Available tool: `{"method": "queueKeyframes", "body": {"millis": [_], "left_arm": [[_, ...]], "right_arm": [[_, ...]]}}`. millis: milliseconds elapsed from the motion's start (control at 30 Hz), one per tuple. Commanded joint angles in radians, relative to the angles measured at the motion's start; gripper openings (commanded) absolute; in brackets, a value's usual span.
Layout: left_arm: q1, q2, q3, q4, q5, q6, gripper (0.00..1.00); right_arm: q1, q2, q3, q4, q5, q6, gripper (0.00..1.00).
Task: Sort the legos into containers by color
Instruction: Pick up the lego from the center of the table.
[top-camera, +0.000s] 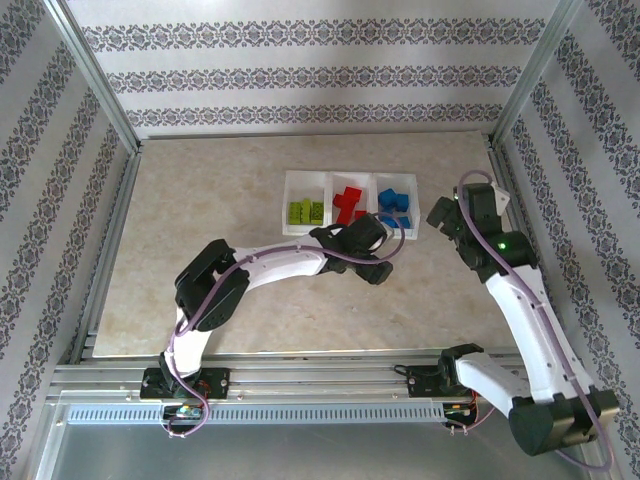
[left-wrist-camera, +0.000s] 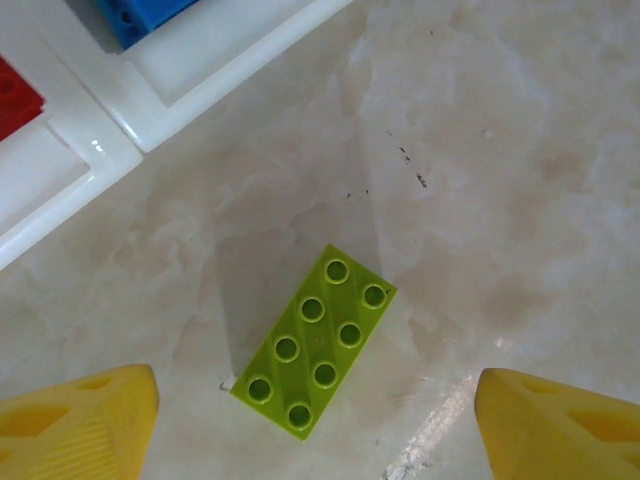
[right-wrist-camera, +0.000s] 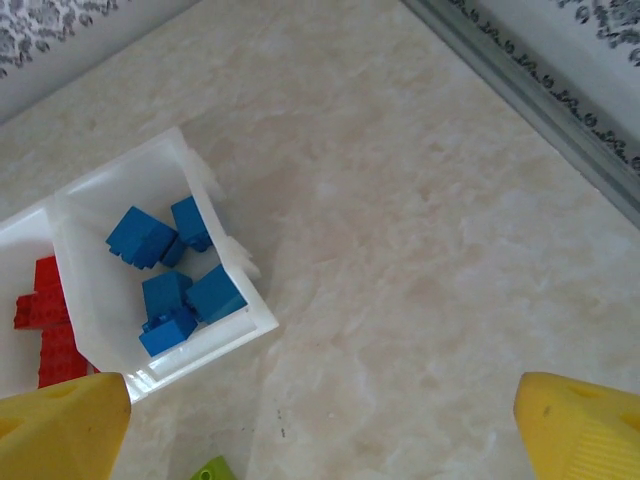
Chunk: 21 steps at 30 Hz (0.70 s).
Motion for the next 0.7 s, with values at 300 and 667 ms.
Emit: {"method": "queueKeyframes", "body": {"millis": [300,667], "left_arm": [[-0.011,0.134,0.159,-0.142,-0.015,0.110,0.72],[-0.011,0.205,0.217,-0.186,-0.032,0.114,0.70]], "right_arm": [[-0.028,-0.061,-0.025,-0.027,0.022,0.007,0.98],[-0.030,-0.058,-0.033,-0.005,0.018,0.010,0.98]]}}
